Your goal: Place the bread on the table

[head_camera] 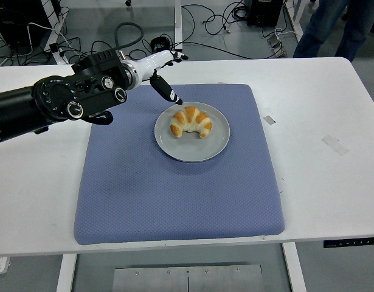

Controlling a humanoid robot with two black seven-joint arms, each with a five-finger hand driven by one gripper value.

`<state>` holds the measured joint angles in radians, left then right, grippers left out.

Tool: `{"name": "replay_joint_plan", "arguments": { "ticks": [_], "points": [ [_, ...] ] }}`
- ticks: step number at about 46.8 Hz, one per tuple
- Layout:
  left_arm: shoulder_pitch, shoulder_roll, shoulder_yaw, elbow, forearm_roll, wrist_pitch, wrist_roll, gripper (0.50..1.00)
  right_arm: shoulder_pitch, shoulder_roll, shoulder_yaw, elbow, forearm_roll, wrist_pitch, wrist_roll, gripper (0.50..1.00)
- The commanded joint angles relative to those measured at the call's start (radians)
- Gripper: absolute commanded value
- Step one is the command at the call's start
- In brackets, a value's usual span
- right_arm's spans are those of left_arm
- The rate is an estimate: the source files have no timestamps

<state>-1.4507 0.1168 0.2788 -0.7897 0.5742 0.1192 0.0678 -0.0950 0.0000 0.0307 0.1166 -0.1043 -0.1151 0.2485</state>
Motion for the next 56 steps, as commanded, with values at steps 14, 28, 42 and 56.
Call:
{"name": "replay_joint_plan", "arguments": {
  "ticks": [14, 28, 42, 56],
  "points": [
    [-0.005, -0.075, 0.028, -0.045, 0.050, -0.007, -0.002, 0.980, 0.000, 0.000, 0.002, 0.000, 0.000, 0.000, 0.000, 1.000],
    [-0.053, -0.072, 0.105, -0.075, 0.053, -0.016, 0.000, 0.980, 0.000, 0.000, 0.002, 0.000, 0.000, 0.000, 0.000, 1.000],
    [-0.074, -0.072, 0.197, -0.074, 0.053, -0.030, 0.000, 0.980, 0.000, 0.000, 0.002, 0.000, 0.000, 0.000, 0.000, 1.000],
    [-0.059, -0.091, 0.209, -0.019, 0.044, -0.030, 0.001, 0.904, 0.000, 0.000, 0.002, 0.000, 0.000, 0.000, 0.000, 1.000]
  ]
}}
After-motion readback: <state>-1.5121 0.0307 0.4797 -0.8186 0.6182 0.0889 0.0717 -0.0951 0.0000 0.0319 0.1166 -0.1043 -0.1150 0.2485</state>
